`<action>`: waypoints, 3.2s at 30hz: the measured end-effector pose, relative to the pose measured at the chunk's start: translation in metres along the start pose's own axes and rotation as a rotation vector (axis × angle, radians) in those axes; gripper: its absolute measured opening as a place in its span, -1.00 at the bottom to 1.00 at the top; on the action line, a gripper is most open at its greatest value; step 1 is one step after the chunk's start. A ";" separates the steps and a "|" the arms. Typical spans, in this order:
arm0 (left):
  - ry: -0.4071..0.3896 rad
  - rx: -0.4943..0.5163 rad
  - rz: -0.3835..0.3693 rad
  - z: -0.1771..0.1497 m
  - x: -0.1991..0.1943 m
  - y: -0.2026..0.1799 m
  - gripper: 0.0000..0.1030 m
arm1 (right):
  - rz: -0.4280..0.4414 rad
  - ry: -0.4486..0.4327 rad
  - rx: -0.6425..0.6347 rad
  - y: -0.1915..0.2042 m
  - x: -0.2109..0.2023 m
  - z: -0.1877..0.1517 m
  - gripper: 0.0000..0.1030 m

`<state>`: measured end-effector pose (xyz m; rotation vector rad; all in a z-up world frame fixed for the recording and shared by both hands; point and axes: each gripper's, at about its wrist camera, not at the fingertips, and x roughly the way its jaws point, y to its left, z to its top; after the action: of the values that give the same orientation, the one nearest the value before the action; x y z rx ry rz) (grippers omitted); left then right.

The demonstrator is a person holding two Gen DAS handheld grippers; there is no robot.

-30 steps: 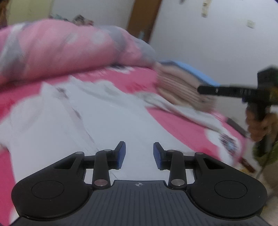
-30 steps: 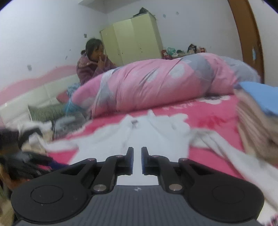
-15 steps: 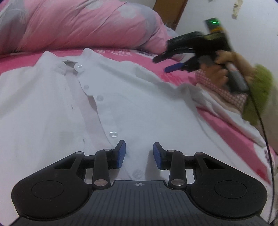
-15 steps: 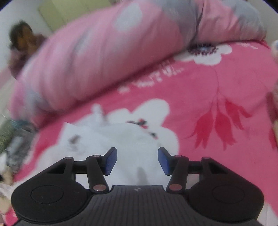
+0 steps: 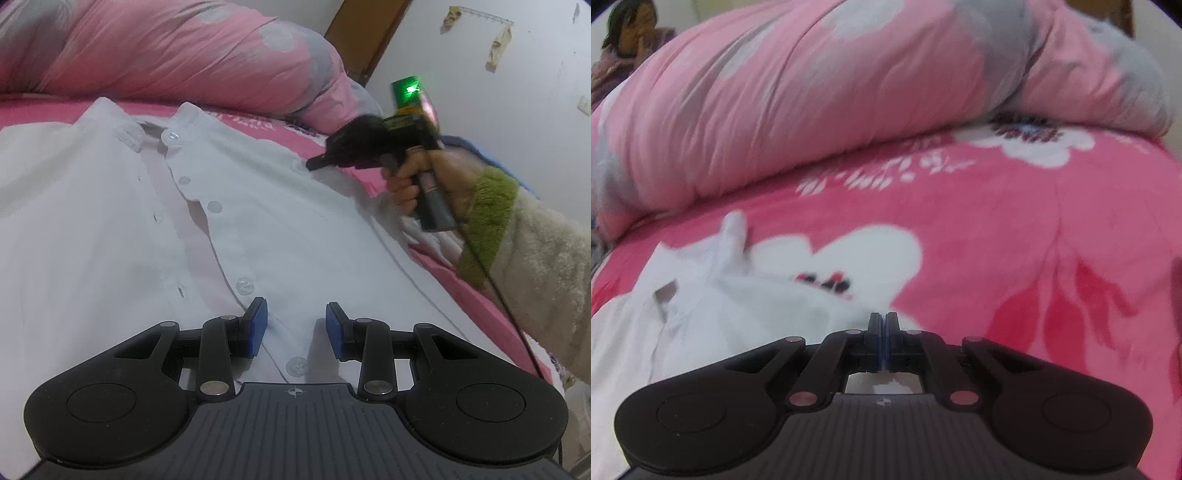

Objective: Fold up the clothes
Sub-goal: 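Reach the right gripper to the shirt collar and pinch it, then lift the white shirt up by the collar with the right gripper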

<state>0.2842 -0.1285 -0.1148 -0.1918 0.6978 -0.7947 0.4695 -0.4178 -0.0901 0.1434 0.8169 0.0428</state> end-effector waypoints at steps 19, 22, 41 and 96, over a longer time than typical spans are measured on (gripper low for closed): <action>-0.004 -0.029 -0.019 -0.001 0.000 0.007 -0.33 | -0.036 -0.039 -0.201 0.077 0.044 0.012 -0.55; -0.003 -0.032 -0.021 0.000 0.000 0.008 -0.33 | -0.028 -0.089 -0.134 0.082 0.022 0.025 -0.52; -0.011 -0.074 -0.048 0.000 0.000 0.014 -0.33 | 0.290 -0.119 -0.282 0.186 0.018 0.031 -0.49; -0.649 -0.724 0.757 -0.065 -0.292 0.211 -0.01 | 0.560 -0.269 -1.350 0.721 -0.173 -0.191 0.01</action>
<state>0.2233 0.2324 -0.1046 -0.7511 0.3528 0.2821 0.2244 0.3009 0.0105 -0.8868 0.3258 1.0532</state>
